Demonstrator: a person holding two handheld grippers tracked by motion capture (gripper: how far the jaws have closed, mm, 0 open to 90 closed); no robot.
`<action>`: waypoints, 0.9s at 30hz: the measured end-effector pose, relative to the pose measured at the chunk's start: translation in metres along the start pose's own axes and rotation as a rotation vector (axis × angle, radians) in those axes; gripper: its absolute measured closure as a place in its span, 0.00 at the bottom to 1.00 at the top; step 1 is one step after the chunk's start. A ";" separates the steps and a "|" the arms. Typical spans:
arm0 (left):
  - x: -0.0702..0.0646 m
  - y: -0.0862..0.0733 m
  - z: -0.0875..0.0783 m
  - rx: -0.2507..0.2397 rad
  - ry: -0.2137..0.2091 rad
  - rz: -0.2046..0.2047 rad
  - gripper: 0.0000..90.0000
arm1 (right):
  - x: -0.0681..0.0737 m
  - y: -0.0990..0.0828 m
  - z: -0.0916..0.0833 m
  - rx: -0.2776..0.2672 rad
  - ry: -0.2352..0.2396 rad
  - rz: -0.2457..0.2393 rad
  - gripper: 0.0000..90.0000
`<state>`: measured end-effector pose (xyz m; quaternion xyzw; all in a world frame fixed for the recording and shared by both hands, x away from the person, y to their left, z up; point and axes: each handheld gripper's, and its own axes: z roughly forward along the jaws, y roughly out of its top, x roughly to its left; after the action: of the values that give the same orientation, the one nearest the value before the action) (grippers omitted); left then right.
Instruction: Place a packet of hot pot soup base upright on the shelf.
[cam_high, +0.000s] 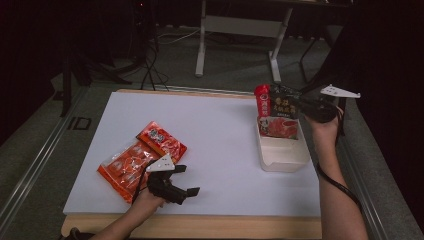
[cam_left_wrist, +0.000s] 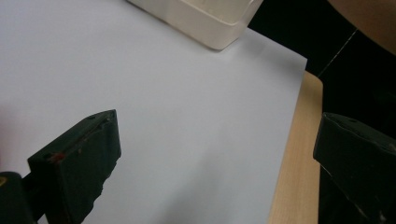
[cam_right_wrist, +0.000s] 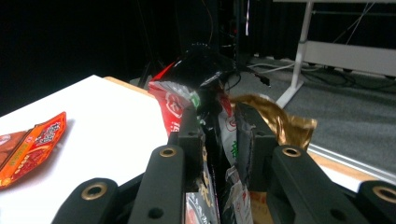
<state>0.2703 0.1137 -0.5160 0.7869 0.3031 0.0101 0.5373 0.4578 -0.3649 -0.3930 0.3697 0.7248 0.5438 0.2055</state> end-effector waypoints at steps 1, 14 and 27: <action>0.001 0.000 0.000 -0.005 0.000 -0.004 0.01 | 0.000 -0.002 0.000 0.005 -0.006 0.005 0.82; 0.004 -0.001 0.000 -0.009 0.001 -0.016 0.01 | -0.008 -0.028 -0.007 0.004 -0.023 0.055 0.79; 0.002 0.002 0.000 -0.021 -0.008 0.023 0.01 | -0.016 -0.040 -0.025 0.017 -0.104 0.118 0.60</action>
<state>0.2730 0.1145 -0.5153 0.7848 0.2917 0.0164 0.5466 0.4384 -0.3987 -0.4238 0.4413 0.6945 0.5290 0.2076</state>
